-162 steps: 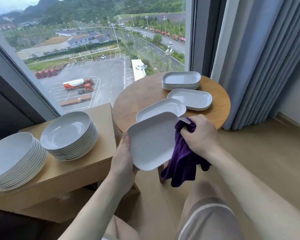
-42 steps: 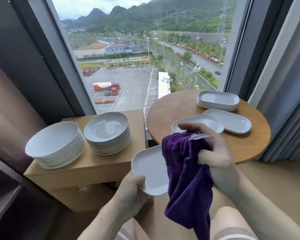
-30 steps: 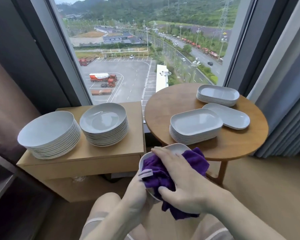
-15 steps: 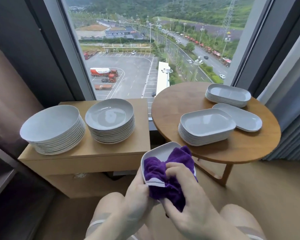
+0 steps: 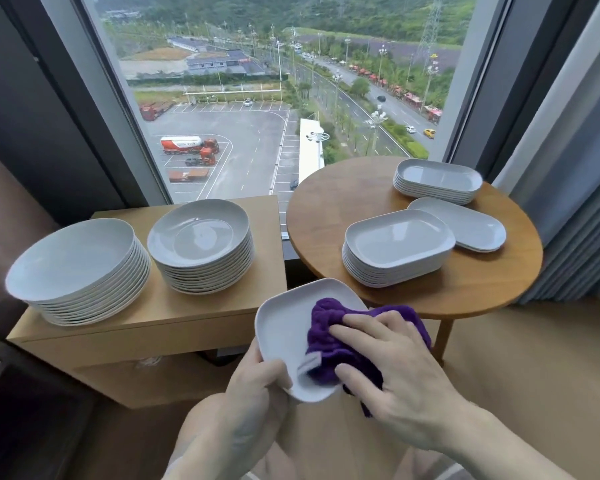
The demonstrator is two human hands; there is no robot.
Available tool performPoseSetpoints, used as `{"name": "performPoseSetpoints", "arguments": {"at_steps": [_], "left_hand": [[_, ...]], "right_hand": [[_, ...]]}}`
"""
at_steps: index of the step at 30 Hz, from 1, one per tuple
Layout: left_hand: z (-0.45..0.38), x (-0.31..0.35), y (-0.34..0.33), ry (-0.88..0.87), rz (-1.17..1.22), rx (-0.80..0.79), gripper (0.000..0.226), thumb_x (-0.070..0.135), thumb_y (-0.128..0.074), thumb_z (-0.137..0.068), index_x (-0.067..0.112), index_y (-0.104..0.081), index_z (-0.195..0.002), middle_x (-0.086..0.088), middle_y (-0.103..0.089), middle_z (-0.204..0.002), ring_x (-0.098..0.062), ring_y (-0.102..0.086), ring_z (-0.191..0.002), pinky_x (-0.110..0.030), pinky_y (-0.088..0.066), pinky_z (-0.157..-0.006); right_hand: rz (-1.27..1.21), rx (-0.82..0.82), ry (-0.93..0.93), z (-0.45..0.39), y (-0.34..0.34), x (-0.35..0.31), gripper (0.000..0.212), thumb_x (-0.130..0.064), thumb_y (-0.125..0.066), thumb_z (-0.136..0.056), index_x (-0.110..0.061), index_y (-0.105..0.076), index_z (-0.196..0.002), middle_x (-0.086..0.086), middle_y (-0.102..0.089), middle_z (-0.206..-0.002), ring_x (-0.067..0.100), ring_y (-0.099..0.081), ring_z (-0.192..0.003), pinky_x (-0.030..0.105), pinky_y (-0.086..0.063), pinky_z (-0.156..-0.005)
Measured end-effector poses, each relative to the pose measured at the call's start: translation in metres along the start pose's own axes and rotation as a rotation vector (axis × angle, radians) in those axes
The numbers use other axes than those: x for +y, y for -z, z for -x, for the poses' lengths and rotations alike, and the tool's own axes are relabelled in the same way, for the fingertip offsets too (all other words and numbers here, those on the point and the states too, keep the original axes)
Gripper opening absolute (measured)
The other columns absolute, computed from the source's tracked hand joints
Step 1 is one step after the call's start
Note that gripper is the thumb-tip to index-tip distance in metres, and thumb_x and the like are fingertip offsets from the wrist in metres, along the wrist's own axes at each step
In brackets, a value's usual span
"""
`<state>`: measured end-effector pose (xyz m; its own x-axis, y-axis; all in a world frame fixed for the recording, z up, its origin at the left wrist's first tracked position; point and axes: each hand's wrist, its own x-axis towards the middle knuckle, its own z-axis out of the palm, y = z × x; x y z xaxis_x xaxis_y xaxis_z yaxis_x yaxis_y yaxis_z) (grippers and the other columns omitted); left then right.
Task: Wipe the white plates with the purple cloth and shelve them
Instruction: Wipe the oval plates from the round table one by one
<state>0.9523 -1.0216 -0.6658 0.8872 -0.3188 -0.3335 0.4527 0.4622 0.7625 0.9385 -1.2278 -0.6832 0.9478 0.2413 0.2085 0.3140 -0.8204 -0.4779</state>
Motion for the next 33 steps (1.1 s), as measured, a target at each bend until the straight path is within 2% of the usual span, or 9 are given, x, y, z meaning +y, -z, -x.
{"name": "performPoseSetpoints", "arguments": {"at_steps": [5,12,16,18,21,24,27,30,33], "left_hand": [[0.003,0.004,0.0,0.028,0.055,-0.066,0.079,-0.01,-0.037,-0.048,-0.009,-0.067,-0.121,-0.03,-0.072,-0.113,-0.042,-0.072,-0.09,-0.044,-0.061,-0.073],[0.008,-0.015,-0.004,0.139,-0.142,-0.133,0.075,-0.005,-0.043,-0.046,0.007,-0.068,-0.117,-0.022,-0.076,-0.104,-0.038,-0.072,-0.088,-0.04,-0.054,-0.074],[0.007,-0.017,-0.004,0.186,-0.104,-0.188,0.078,-0.006,-0.052,-0.047,0.005,-0.066,-0.123,-0.028,-0.073,-0.109,-0.046,-0.072,-0.085,-0.051,-0.061,-0.066],[0.007,-0.02,-0.004,0.189,-0.122,-0.224,0.078,-0.009,-0.052,-0.053,0.006,-0.067,-0.128,-0.032,-0.07,-0.116,-0.048,-0.07,-0.093,-0.052,-0.061,-0.074],[0.006,-0.02,-0.003,0.194,-0.094,-0.245,0.071,-0.011,-0.055,-0.053,0.004,-0.071,-0.12,-0.025,-0.071,-0.1,-0.039,-0.07,-0.088,-0.042,-0.061,-0.068],[0.012,-0.013,-0.004,0.221,0.008,-0.287,0.069,0.007,-0.073,-0.064,0.013,-0.068,-0.132,-0.025,-0.063,-0.114,-0.043,-0.063,-0.102,-0.046,-0.059,-0.077],[0.013,-0.007,-0.006,0.25,0.031,-0.214,0.086,0.044,-0.09,-0.07,0.001,-0.061,-0.139,-0.028,-0.059,-0.128,-0.044,-0.057,-0.121,-0.049,-0.055,-0.092],[0.01,-0.003,-0.014,0.266,0.082,-0.01,0.088,0.071,-0.065,-0.086,-0.004,-0.065,-0.133,-0.027,-0.063,-0.136,-0.044,-0.063,-0.124,-0.049,-0.056,-0.1],[0.006,-0.001,-0.018,0.277,0.2,0.081,0.082,0.07,-0.044,-0.095,-0.003,-0.077,-0.114,-0.026,-0.071,-0.124,-0.038,-0.075,-0.102,-0.046,-0.064,-0.082]], "right_hand": [[-0.003,-0.125,0.035,0.0,-0.004,-0.001,0.066,-0.078,-0.037,-0.09,-0.053,-0.034,-0.151,-0.038,-0.012,-0.158,0.008,-0.001,-0.154,0.044,0.005,-0.126],[0.088,0.022,-0.185,-0.005,-0.003,0.014,0.068,-0.063,-0.026,-0.093,-0.041,-0.03,-0.157,-0.021,-0.023,-0.159,0.013,-0.034,-0.137,0.04,-0.033,-0.112],[-0.057,0.131,-0.227,-0.005,-0.006,0.01,0.061,-0.046,-0.046,-0.091,-0.031,-0.047,-0.15,-0.019,-0.043,-0.144,0.015,-0.052,-0.122,0.039,-0.045,-0.103],[-0.144,0.156,-0.184,-0.003,-0.009,0.001,0.059,-0.04,-0.052,-0.089,-0.027,-0.051,-0.147,-0.018,-0.046,-0.142,0.012,-0.051,-0.129,0.038,-0.045,-0.106],[-0.169,0.144,-0.039,0.005,-0.014,-0.02,0.058,-0.037,-0.059,-0.086,-0.026,-0.054,-0.143,-0.017,-0.048,-0.142,0.011,-0.053,-0.126,0.037,-0.047,-0.105],[-0.195,0.09,0.058,0.011,-0.015,-0.037,0.053,-0.038,-0.062,-0.085,-0.032,-0.057,-0.137,-0.018,-0.05,-0.138,0.009,-0.055,-0.118,0.031,-0.046,-0.101],[-0.242,0.008,0.111,0.011,-0.012,-0.038,0.048,-0.033,-0.066,-0.083,-0.033,-0.061,-0.131,-0.018,-0.053,-0.131,0.009,-0.058,-0.113,0.032,-0.048,-0.096],[-0.222,-0.102,0.174,0.012,-0.009,-0.039,0.044,-0.033,-0.066,-0.079,-0.033,-0.065,-0.123,-0.016,-0.055,-0.121,0.007,-0.059,-0.101,0.028,-0.049,-0.089],[-0.17,-0.146,0.209,0.016,-0.015,-0.04,0.042,-0.035,-0.064,-0.076,-0.034,-0.065,-0.118,-0.013,-0.055,-0.115,0.008,-0.056,-0.091,0.027,-0.048,-0.083]]}}
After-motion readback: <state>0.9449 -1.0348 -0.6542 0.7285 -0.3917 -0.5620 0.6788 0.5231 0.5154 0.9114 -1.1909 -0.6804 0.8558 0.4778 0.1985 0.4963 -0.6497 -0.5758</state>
